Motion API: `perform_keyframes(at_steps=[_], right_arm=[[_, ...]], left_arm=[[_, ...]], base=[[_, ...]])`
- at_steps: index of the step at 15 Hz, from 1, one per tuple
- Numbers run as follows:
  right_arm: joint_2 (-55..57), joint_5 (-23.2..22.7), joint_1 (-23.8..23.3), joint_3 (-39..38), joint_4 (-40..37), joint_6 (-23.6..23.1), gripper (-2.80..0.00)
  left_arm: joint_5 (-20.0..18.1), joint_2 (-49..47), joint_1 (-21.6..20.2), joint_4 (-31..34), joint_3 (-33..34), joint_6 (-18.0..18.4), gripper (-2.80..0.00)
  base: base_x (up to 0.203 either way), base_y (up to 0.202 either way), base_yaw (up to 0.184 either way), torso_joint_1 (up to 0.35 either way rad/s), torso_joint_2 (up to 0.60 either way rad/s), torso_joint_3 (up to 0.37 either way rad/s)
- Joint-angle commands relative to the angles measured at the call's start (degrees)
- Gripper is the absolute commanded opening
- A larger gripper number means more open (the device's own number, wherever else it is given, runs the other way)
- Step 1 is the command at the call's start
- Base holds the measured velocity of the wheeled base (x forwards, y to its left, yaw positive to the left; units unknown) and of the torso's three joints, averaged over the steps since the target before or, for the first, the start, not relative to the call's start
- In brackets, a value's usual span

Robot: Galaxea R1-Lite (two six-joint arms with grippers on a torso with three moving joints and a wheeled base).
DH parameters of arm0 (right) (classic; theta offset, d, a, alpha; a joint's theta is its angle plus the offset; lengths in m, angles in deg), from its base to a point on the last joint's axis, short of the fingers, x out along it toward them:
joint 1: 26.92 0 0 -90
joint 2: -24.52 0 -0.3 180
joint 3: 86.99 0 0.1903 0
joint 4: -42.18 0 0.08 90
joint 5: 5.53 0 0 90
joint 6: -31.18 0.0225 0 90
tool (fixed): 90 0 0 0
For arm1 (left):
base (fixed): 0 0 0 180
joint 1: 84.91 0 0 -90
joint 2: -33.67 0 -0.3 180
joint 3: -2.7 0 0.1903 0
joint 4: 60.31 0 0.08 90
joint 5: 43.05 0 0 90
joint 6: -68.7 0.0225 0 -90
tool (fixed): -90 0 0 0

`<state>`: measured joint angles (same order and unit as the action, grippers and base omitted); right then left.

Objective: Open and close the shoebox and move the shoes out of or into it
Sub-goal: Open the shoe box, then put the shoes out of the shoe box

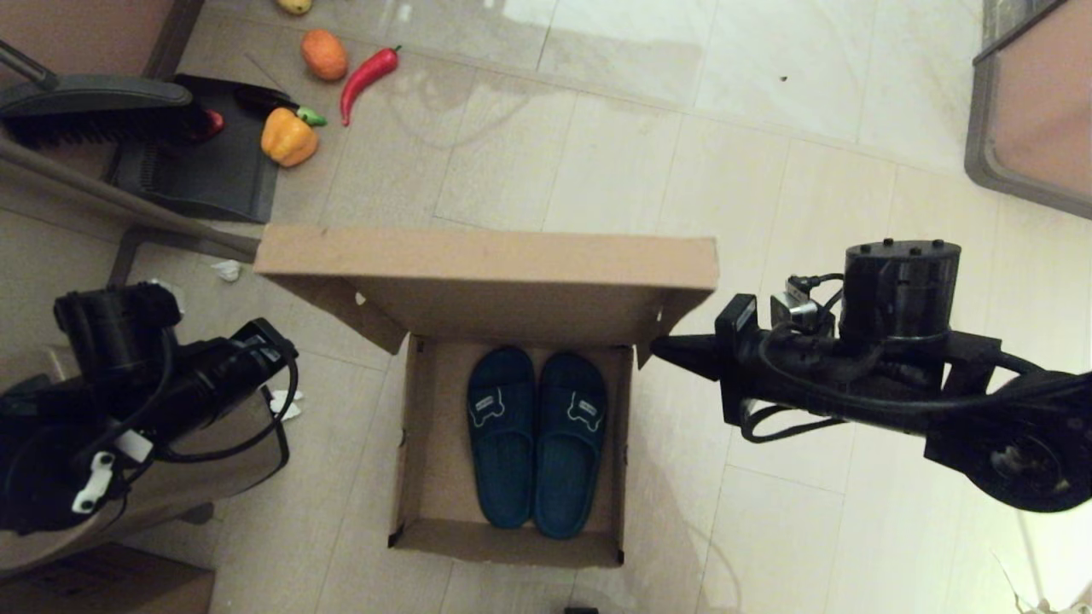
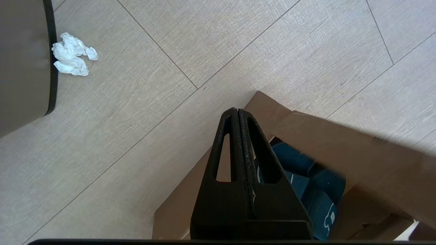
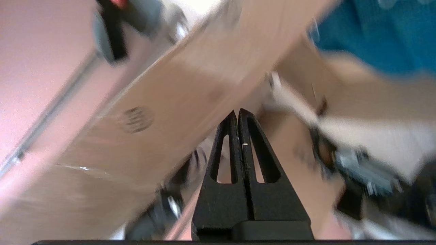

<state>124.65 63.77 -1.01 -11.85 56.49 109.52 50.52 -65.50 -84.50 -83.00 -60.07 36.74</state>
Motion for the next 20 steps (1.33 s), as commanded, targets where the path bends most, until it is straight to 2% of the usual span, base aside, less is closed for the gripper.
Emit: perform_keyframes(at_steps=[1,3,4,6,8,9,10,12,14,16,20], right_arm=[[4.6,0.0,-2.6,5.1,0.2,0.3,-2.80],[7.9,0.2,-6.0,11.2,-0.3,0.1,-2.80],[8.4,0.3,-6.6,12.9,-2.6,-1.7,-2.80],[7.6,0.3,-4.9,12.9,-12.0,-14.9,-2.80],[6.7,1.3,-1.3,11.7,-25.0,-33.4,-2.80],[7.2,3.9,1.9,11.5,-30.2,-40.3,-2.80],[9.2,7.2,5.3,11.6,-32.3,-43.1,-2.80],[13.1,13.1,12.4,13.3,-34.8,-45.6,-2.80],[17.9,17.2,18.4,19.7,-41.2,-46.5,-2.80],[23.2,21.0,22.0,24.9,-44.5,-46.5,-2.80],[33.7,30.9,25.2,37.6,-45.4,-46.8,-2.80]], left_arm=[[0.1,0.8,-0.1,-0.2,0.2,-0.1,-2.80],[0.2,2.3,-0.1,1.6,0.0,-0.1,-2.80],[0.2,2.9,-0.1,2.7,-0.3,-0.1,-2.80],[1.5,3.0,-0.1,2.4,-0.2,-0.2,-2.80],[3.2,3.9,-0.1,2.2,-0.1,-0.2,-2.80],[4.0,4.5,-0.1,2.2,-0.3,-0.2,-2.80],[4.2,4.8,-0.3,2.0,-0.5,-0.2,-2.80],[4.3,5.4,-1.0,1.4,-1.9,-0.2,-2.80],[4.3,5.8,-1.0,1.2,-3.1,-0.2,-2.80],[4.3,5.8,-1.1,1.1,-3.5,-0.4,-2.80],[4.7,5.1,-0.9,-2.9,-3.1,-1.2,-2.80]], base=[[0.000,0.000,0.000,0.000,0.00,0.000],[0.000,0.000,0.000,0.000,0.00,0.000],[0.000,0.000,0.000,0.000,0.00,0.000],[0.000,0.000,0.000,0.000,0.00,0.000],[0.000,0.000,0.000,0.000,0.00,0.000],[0.000,0.000,0.000,0.000,0.00,0.000],[0.000,0.000,0.000,0.000,0.00,0.000],[0.000,0.000,0.000,0.000,0.00,0.000],[0.000,0.000,0.000,0.000,0.00,0.000],[0.000,0.000,0.000,0.000,0.00,0.000],[0.000,0.000,0.000,0.000,0.00,0.000]])
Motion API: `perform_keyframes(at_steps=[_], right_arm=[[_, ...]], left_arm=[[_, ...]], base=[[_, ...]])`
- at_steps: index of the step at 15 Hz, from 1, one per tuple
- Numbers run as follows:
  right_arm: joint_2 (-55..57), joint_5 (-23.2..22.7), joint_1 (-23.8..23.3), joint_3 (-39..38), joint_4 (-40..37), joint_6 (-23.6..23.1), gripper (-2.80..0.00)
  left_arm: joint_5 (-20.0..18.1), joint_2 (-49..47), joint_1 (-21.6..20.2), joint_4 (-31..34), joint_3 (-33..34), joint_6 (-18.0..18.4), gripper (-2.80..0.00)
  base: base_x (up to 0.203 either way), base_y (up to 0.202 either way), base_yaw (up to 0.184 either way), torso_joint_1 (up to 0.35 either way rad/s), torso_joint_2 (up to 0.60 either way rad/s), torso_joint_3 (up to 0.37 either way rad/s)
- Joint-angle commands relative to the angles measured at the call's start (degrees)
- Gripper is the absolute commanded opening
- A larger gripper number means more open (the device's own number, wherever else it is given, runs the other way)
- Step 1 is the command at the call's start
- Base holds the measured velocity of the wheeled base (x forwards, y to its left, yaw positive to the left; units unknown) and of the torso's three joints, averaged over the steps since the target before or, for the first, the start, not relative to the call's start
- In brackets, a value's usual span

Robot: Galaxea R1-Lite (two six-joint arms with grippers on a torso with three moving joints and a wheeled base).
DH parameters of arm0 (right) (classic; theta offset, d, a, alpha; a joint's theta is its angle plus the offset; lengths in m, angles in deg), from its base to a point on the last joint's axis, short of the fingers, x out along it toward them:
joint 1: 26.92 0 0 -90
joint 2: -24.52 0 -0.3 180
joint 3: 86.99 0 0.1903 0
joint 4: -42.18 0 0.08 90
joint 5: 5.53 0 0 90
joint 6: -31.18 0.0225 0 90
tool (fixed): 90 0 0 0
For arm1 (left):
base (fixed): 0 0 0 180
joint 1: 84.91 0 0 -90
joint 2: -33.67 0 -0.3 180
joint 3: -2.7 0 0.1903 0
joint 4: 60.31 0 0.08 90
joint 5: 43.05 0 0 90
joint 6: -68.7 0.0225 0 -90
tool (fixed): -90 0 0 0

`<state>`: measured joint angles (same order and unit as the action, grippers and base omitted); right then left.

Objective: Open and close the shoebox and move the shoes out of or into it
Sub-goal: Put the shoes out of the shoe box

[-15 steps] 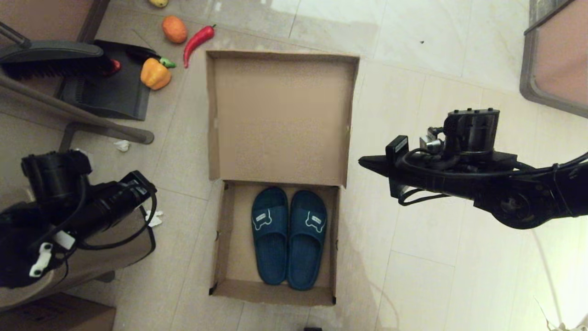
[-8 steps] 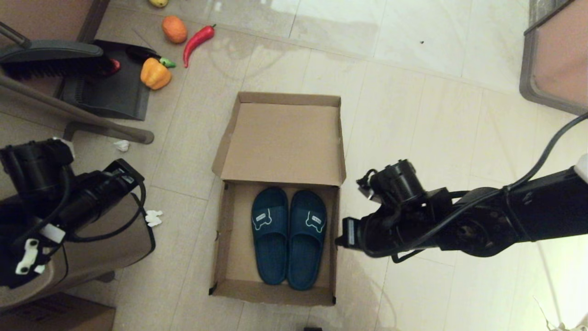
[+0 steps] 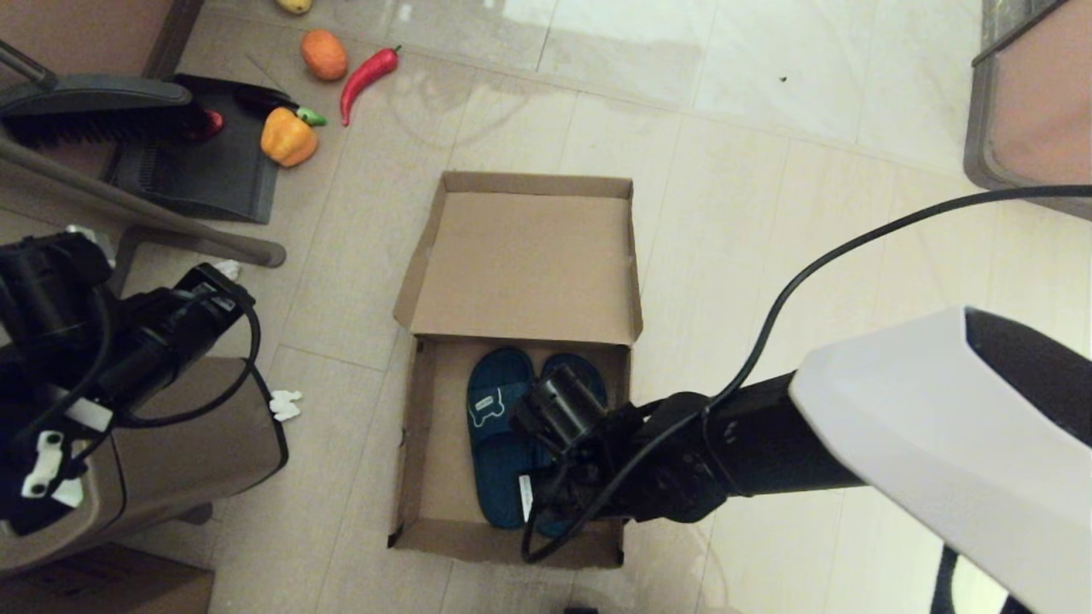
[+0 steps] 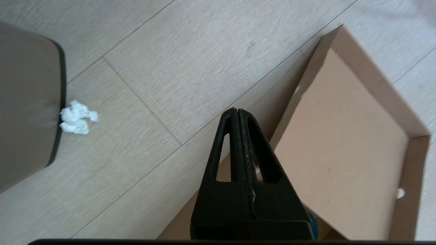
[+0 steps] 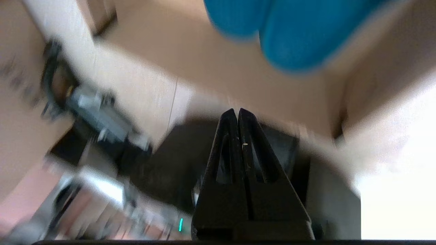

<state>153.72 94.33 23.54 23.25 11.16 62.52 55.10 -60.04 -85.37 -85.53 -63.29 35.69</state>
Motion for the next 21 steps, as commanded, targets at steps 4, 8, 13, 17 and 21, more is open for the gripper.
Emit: perform_keyframes(at_steps=[4,8,13,17,21], right_arm=[[11.2,6.6,3.9,9.5,-2.0,0.0,-2.80],[14.4,9.5,3.8,12.4,-2.2,0.0,-2.80],[17.8,14.3,1.1,18.6,-3.6,-0.2,0.00],[21.1,15.7,-1.8,24.6,-3.6,-1.8,0.00],[23.2,16.9,-3.4,26.2,-0.7,-4.7,0.00]], left_arm=[[-0.1,-2.1,0.3,-0.7,-1.0,-1.9,-2.80],[-0.1,-2.8,0.3,-0.8,-2.8,-2.3,-2.80],[-0.2,-3.2,0.4,-0.8,-3.9,-3.2,-2.80],[0.0,-2.8,0.4,-0.7,-3.4,-4.2,-2.80],[0.1,-1.2,0.4,-0.7,-3.0,-4.2,-2.80]], base=[[0.000,0.000,0.000,0.000,0.00,0.000],[0.000,0.000,0.000,0.000,0.00,0.000],[0.000,0.000,0.000,0.000,0.00,0.000],[0.000,0.000,0.000,0.000,0.00,0.000],[0.000,0.000,0.000,0.000,0.00,0.000]])
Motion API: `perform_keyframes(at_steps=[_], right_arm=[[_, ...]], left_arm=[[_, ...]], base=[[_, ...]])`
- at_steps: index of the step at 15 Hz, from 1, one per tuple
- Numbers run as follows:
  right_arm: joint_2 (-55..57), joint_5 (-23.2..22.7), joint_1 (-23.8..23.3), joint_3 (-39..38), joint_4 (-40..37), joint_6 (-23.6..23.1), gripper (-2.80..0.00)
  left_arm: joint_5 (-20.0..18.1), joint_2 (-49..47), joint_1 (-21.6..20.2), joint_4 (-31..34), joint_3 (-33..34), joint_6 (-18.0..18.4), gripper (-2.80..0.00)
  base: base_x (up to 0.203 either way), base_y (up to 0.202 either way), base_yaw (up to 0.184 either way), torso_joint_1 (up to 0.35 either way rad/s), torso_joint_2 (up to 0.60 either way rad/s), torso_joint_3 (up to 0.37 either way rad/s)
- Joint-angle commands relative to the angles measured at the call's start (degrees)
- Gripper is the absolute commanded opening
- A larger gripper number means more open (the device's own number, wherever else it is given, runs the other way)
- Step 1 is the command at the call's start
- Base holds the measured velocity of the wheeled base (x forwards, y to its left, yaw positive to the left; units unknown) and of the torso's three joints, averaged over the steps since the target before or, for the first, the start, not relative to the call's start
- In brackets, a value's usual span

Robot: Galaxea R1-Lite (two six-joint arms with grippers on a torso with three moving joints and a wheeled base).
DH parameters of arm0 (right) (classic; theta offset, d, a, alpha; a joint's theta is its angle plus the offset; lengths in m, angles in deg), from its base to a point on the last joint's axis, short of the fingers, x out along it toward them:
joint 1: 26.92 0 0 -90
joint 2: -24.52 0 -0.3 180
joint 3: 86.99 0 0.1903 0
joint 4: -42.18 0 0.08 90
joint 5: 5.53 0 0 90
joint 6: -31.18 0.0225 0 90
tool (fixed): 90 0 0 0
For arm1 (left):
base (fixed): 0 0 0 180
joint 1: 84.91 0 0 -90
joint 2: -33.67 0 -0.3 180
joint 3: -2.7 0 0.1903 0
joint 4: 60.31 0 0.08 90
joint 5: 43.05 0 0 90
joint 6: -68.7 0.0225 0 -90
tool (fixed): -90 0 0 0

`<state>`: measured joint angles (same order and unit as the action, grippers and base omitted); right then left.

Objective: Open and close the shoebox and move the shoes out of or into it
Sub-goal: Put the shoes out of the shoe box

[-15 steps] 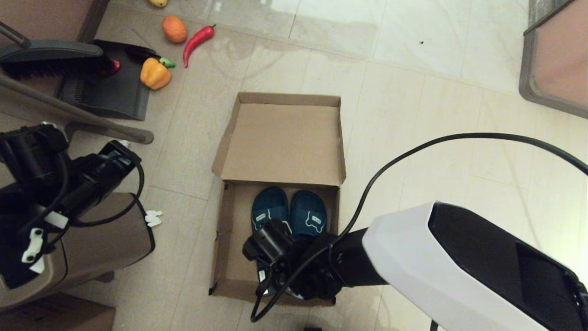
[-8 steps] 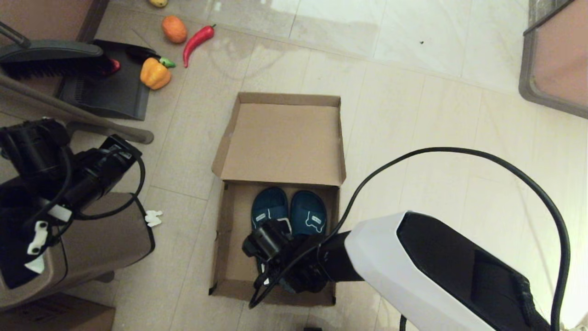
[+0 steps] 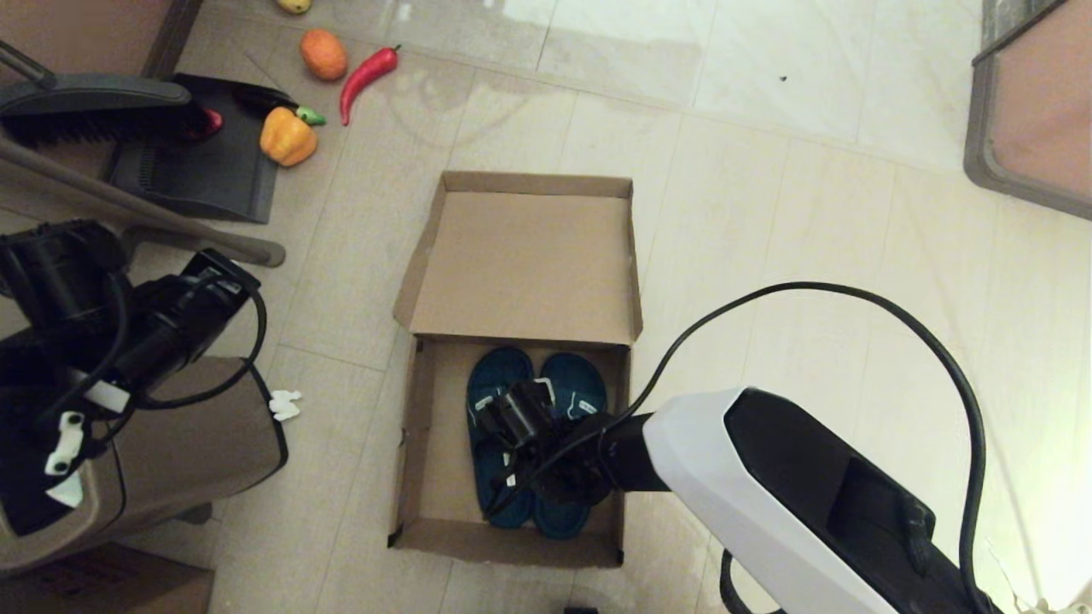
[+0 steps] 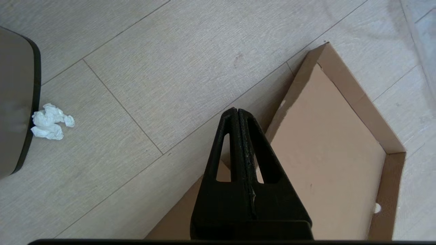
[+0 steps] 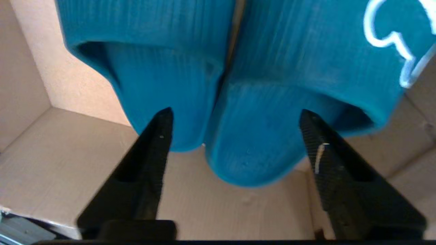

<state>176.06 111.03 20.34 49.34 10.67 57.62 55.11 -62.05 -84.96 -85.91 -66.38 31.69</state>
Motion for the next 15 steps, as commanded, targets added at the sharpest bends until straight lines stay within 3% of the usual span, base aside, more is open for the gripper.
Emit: perform_keyframes(at_steps=[1,3,9,15], right_arm=[[1.5,0.2,-0.2,0.2,1.3,0.0,0.00],[3.0,0.4,-0.2,0.2,6.7,-1.3,0.00],[6.7,7.7,-0.4,0.2,16.5,-7.1,0.00],[7.3,7.9,-2.8,0.2,22.0,-9.1,0.00]], left_arm=[[0.1,1.3,0.0,-0.3,1.0,-0.2,-2.80],[0.1,1.9,0.0,-0.3,1.7,-0.3,-2.80],[0.0,2.6,0.0,-0.3,2.6,-0.3,-2.80],[-0.3,3.3,0.0,-0.3,2.9,-0.4,-2.80]], base=[[0.000,0.000,0.000,0.000,0.00,0.000],[0.000,0.000,0.000,0.000,0.00,0.000],[0.000,0.000,0.000,0.000,0.00,0.000],[0.000,0.000,0.000,0.000,0.00,0.000]])
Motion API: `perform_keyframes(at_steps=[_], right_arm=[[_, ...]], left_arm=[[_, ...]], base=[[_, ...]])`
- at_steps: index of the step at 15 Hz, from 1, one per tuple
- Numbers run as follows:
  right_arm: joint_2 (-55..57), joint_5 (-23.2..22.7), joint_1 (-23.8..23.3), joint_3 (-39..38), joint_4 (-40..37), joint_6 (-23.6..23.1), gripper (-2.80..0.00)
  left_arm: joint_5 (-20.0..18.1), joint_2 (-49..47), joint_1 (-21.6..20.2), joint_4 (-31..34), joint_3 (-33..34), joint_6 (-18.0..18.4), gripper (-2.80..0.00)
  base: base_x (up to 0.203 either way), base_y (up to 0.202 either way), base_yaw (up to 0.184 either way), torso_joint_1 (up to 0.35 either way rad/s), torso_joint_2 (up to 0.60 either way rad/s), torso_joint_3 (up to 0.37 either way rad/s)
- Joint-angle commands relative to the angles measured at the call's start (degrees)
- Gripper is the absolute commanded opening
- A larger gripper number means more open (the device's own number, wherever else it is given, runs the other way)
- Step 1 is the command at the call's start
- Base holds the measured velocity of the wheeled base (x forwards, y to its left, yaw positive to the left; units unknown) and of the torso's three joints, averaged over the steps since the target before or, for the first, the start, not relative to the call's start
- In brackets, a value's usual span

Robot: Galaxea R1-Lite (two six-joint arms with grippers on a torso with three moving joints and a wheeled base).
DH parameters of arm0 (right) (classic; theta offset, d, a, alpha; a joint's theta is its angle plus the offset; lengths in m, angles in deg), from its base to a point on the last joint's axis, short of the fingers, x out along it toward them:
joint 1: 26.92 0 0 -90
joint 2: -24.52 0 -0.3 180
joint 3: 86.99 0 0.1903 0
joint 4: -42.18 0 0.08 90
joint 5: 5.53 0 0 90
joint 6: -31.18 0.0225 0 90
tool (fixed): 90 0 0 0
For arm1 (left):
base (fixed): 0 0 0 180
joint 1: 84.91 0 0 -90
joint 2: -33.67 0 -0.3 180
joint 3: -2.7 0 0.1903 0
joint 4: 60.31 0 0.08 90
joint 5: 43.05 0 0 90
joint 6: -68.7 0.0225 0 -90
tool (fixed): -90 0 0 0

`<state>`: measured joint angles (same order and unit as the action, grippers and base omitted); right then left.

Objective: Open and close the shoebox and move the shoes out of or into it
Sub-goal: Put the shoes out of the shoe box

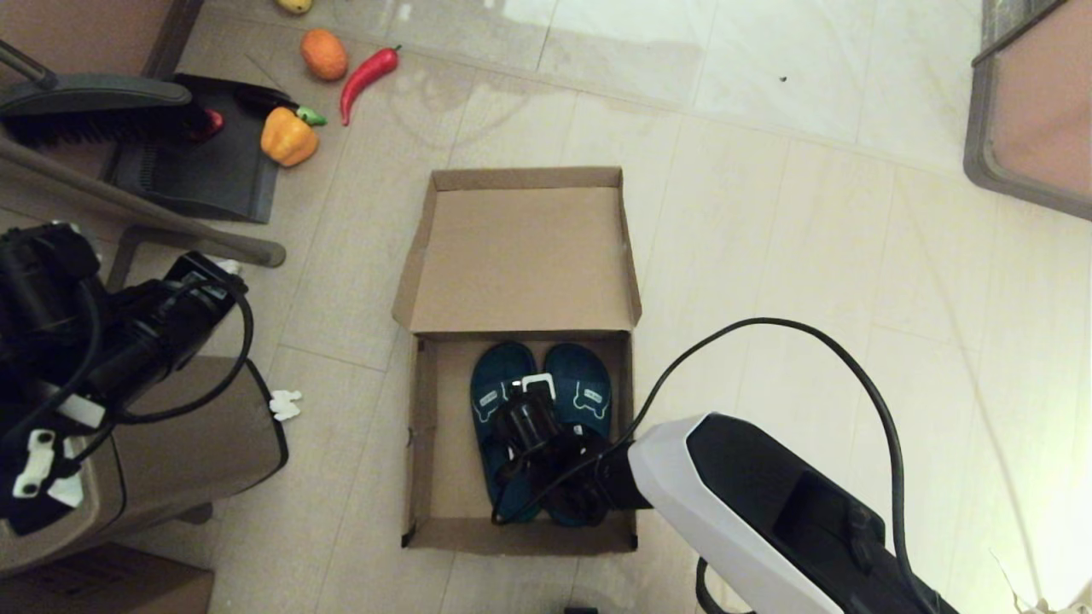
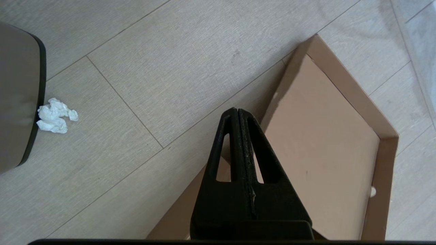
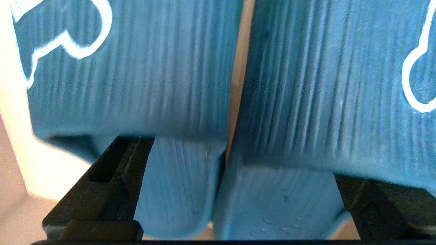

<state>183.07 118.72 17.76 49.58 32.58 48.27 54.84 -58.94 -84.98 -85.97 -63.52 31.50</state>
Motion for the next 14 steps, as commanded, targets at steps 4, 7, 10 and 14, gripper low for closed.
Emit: perform_keyframes(at_steps=[4,7,10,14], right_arm=[[1.1,0.2,-2.0,0.0,4.1,-2.1,0.00],[1.1,0.2,-3.0,0.0,4.2,-2.1,0.00],[1.1,0.2,-3.5,0.0,4.2,-2.1,-2.80],[1.1,0.2,-3.4,0.0,4.2,-2.1,-2.80]], left_arm=[[-0.1,0.1,0.0,-0.3,-0.1,-0.2,-2.80],[-0.1,0.0,0.0,-0.3,-0.2,-0.2,-2.80],[-0.1,0.0,0.0,-0.3,-0.2,-0.2,-2.80],[-0.2,0.0,0.0,-0.3,-0.2,-0.2,-2.80]], base=[[0.000,0.000,0.000,0.000,0.00,0.000],[0.000,0.000,0.000,0.000,0.00,0.000],[0.000,0.000,0.000,0.000,0.00,0.000],[0.000,0.000,0.000,0.000,0.00,0.000]])
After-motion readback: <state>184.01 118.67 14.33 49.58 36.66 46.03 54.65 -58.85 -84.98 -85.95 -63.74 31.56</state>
